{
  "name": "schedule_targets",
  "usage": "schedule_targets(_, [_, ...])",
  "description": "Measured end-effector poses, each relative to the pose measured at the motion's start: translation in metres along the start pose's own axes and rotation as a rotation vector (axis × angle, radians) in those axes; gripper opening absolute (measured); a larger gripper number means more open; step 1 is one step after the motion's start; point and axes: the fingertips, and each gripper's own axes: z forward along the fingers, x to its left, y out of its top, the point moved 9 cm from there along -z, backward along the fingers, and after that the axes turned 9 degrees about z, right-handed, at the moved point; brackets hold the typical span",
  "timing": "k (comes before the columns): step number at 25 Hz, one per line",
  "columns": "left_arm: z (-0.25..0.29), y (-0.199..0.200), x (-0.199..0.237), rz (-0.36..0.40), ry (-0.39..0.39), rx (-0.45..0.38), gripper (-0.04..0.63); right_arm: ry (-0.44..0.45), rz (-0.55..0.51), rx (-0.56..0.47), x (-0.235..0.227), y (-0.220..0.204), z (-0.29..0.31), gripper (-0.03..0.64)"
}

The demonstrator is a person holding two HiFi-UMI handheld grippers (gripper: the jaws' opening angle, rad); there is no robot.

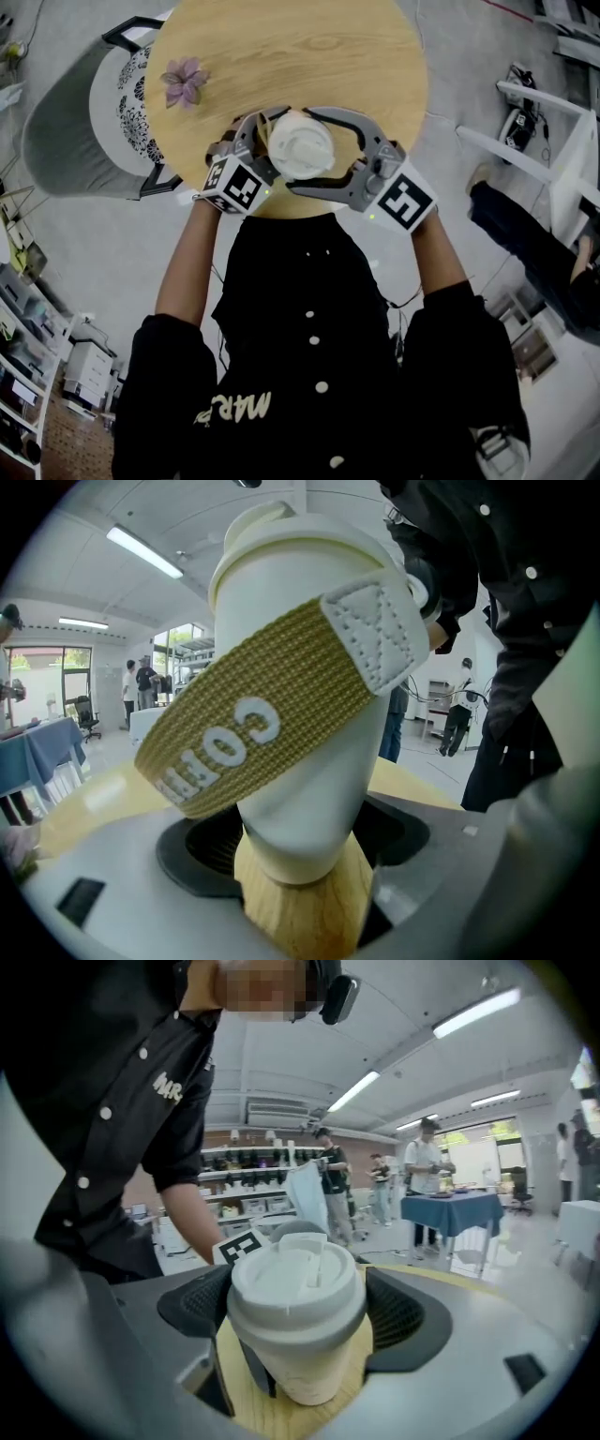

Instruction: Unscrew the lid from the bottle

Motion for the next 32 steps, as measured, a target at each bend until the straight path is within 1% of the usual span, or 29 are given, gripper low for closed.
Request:
schedule_targets(1, [0.000, -0.001, 0.000, -0.003, 0.001, -0.002, 0.359, 0.061, -0.001, 0.018, -0.005, 0.001, 0.000, 0.446])
schedule_targets(2, [0.000, -0.001, 0.001, -0.007, 0.002, -0.004, 0.359, 0.101, 0.011, 0.033, -0.010, 0.002, 0.001, 0.446])
schedule_targets(3, [-0.001, -0.001, 0.001, -0.011, 0.003, -0.006, 0.358, 0.120, 0.026, 0.045, -0.012, 0.002, 0.001, 0.446])
schedule_targets(5, [0.000, 0.001, 0.000, -0.011, 0.005, -0.006, 0.359, 0.123, 0.039, 0.054, -0.011, 0.002, 0.000, 0.446])
schedule_targets(9, [0.000, 0.000, -0.001, 0.000, 0.002, -0.004, 0.359, 0.097, 0.020, 0.054, -0.006, 0.001, 0.001, 0.446])
schedule_targets(11, [-0.001, -0.001, 0.000, 0.000, 0.001, -0.003, 0.359, 0.076, 0.029, 0.058, -0.007, 0.002, -0.002, 0.455])
schedule_targets(12, [-0.001, 0.000, 0.000, -0.001, 0.001, -0.003, 0.359, 0.050, 0.058, 0.050, -0.008, 0.002, -0.008, 0.476])
schedule_targets(13, [-0.001, 0.000, 0.000, -0.002, 0.003, -0.003, 0.359, 0.010, 0.111, 0.028, -0.008, 0.003, -0.015, 0.492])
schedule_targets(15, [-0.001, 0.001, -0.001, -0.004, 0.005, -0.005, 0.359, -0.098, 0.220, -0.057, -0.003, 0.004, -0.027, 0.503])
schedule_targets(16, [-0.001, 0.001, -0.001, -0.005, 0.006, -0.006, 0.359, -0.155, 0.240, -0.095, 0.002, 0.005, -0.029, 0.507])
schedule_targets(18, [-0.001, 0.000, -0.001, -0.007, 0.004, -0.008, 0.359, -0.260, 0.236, -0.123, 0.011, 0.005, -0.025, 0.509])
schedule_targets(20, [-0.001, 0.000, 0.000, -0.007, 0.001, -0.009, 0.359, -0.325, 0.224, -0.132, 0.018, 0.004, -0.017, 0.509])
schedule_targets(22, [-0.001, 0.000, -0.001, -0.006, 0.002, -0.008, 0.358, -0.348, 0.217, -0.141, 0.022, 0.004, -0.007, 0.508])
schedule_targets(25, [-0.001, 0.001, -0.001, -0.006, 0.005, -0.005, 0.359, -0.378, 0.172, -0.123, 0.023, 0.006, 0.004, 0.506])
schedule_targets(26, [0.000, 0.001, -0.001, -0.006, 0.006, -0.004, 0.359, -0.386, 0.157, -0.111, 0.024, 0.006, 0.006, 0.490])
schedule_targets(27, [0.000, 0.001, -0.001, -0.007, 0.005, -0.004, 0.359, -0.386, 0.145, -0.101, 0.025, 0.006, 0.006, 0.473])
schedule_targets(28, [0.000, 0.001, -0.001, -0.006, 0.004, -0.004, 0.359, -0.377, 0.135, -0.094, 0.025, 0.006, 0.006, 0.469])
schedule_targets(29, [0.000, 0.002, -0.001, -0.005, 0.002, -0.003, 0.359, -0.353, 0.121, -0.088, 0.024, 0.006, 0.005, 0.465])
schedule_targets(30, [0.000, 0.002, -0.001, -0.002, 0.000, -0.002, 0.359, -0.310, 0.099, -0.080, 0.022, 0.007, 0.004, 0.463])
schedule_targets(31, [0.000, 0.002, -0.001, 0.002, -0.004, -0.001, 0.358, -0.245, 0.071, -0.069, 0.018, 0.008, 0.003, 0.463])
schedule_targets(32, [0.000, 0.002, 0.000, 0.006, -0.006, 0.000, 0.357, -0.161, 0.043, -0.056, 0.013, 0.009, 0.002, 0.463])
